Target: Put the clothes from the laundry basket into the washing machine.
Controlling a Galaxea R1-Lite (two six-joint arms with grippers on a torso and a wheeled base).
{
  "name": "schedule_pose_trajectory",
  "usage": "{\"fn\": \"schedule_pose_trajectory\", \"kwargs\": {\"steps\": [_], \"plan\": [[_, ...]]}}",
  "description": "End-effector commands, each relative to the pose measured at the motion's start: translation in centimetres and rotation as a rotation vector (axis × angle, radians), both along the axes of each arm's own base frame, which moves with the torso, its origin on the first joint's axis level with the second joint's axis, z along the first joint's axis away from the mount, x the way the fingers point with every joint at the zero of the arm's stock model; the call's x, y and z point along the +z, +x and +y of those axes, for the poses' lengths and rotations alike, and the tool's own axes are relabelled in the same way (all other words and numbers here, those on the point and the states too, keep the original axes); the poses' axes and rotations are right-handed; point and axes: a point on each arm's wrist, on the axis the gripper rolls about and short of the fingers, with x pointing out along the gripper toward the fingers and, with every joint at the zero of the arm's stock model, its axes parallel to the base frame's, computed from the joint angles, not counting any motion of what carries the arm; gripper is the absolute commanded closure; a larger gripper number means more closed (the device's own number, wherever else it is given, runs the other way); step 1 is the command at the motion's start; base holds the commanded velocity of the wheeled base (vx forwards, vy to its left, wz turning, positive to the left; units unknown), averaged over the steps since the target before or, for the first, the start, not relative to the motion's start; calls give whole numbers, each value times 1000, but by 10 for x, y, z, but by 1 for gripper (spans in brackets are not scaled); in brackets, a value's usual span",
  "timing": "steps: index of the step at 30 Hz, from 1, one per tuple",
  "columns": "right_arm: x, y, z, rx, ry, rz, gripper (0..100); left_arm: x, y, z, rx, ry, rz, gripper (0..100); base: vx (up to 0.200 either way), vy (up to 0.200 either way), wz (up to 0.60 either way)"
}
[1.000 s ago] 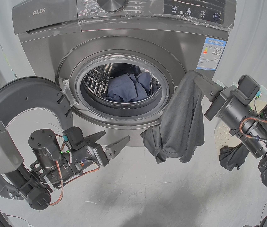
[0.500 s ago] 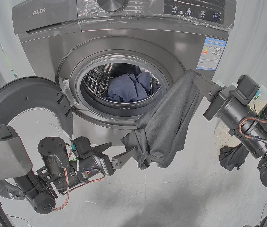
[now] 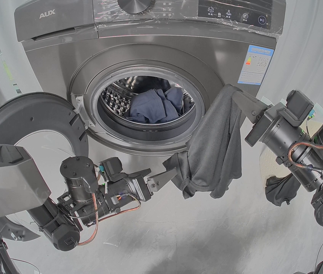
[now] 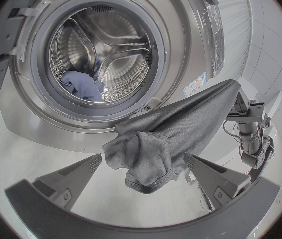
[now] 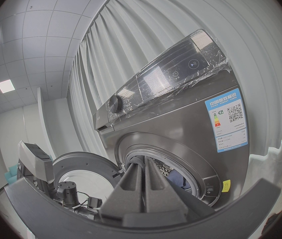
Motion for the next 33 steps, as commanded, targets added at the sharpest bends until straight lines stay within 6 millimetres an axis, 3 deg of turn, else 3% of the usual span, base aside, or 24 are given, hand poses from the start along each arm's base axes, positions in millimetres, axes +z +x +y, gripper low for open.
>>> {"fn": "schedule_pose_trajectory", "kwargs": {"steps": [1,15,16,27,33], "plan": [[0,0,1,3,-1,1,100,-15,9,-7,-3,14,26,0,0,0,0],[-1,-1,3,12,-2,2,100,-21,26,-23,0,1,14,0,0,0,0],[-1,-1,4,14,-2,2,100,-20,26,-23,1,-5,17,100,0,0,0],[-5,0,5,16,-10,13,100,-2,35,-23,59,-87,-26,100,0,0,0],[-8,0,5,14,-22,27,100,22,2,-4,50,-100,-63,100,0,0,0]]}}
